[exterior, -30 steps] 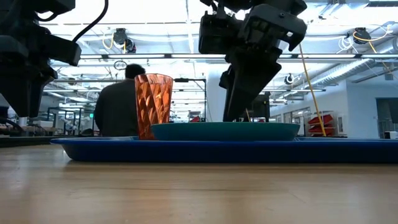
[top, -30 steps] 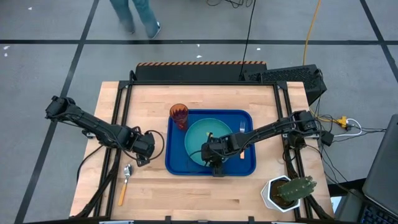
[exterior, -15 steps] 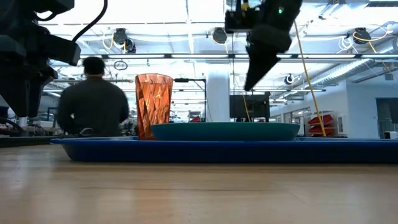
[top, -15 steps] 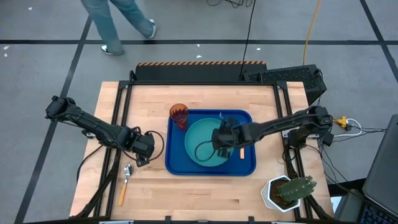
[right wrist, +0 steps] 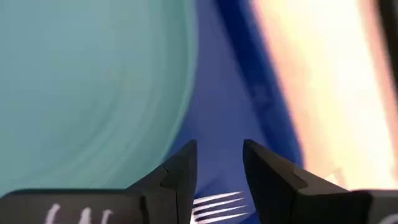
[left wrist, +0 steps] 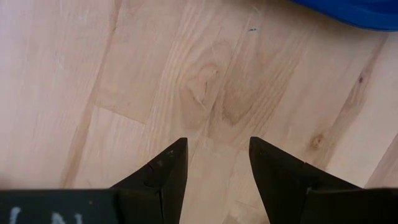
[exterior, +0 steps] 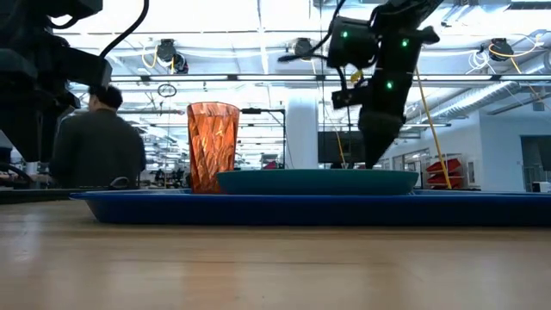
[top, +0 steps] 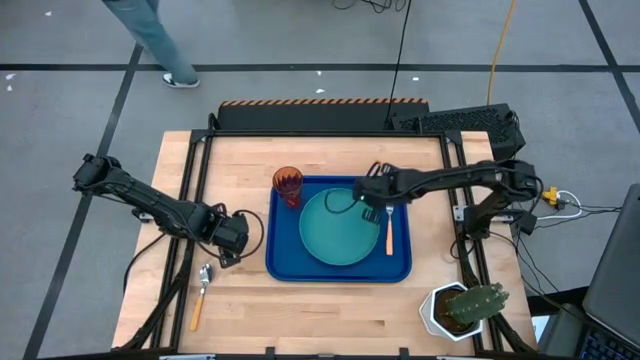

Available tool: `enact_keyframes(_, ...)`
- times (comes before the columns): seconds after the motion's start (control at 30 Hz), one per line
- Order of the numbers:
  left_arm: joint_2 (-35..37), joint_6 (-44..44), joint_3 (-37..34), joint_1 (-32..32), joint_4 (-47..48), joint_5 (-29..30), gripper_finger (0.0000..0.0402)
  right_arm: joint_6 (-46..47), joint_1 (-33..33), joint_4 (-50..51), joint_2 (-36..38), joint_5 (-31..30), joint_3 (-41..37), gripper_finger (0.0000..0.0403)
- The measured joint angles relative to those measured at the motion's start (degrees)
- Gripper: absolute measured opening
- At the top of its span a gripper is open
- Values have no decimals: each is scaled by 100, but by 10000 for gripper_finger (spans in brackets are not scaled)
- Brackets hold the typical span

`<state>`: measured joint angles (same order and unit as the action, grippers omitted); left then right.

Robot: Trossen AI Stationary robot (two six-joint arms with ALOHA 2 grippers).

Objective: Pick and place plate/cup/fork/spoon on tray
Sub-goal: Adjust the green plate on the blue tray

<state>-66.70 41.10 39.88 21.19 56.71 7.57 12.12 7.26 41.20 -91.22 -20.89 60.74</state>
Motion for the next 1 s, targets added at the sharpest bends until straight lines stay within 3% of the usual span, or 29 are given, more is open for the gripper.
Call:
enact_keyframes(0.17, 0, -1, 0, 0, -7, 2, 175, -225, 239, -468, 413, 195, -89, 121)
enact_keyframes(0.47, 0, 20, 0, 0, -14, 7, 175, -348, 666, -1222, 417, 630, -799, 121)
enact_keyframes(0.83, 0, 62, 0, 0, -79, 13, 175, -252, 718, -1946, 417, 1076, -1100, 121)
enact_keyframes(1.0, 0, 66, 0, 0, -90, 13, 175, -72, 689, -1995, 417, 1655, -1102, 121)
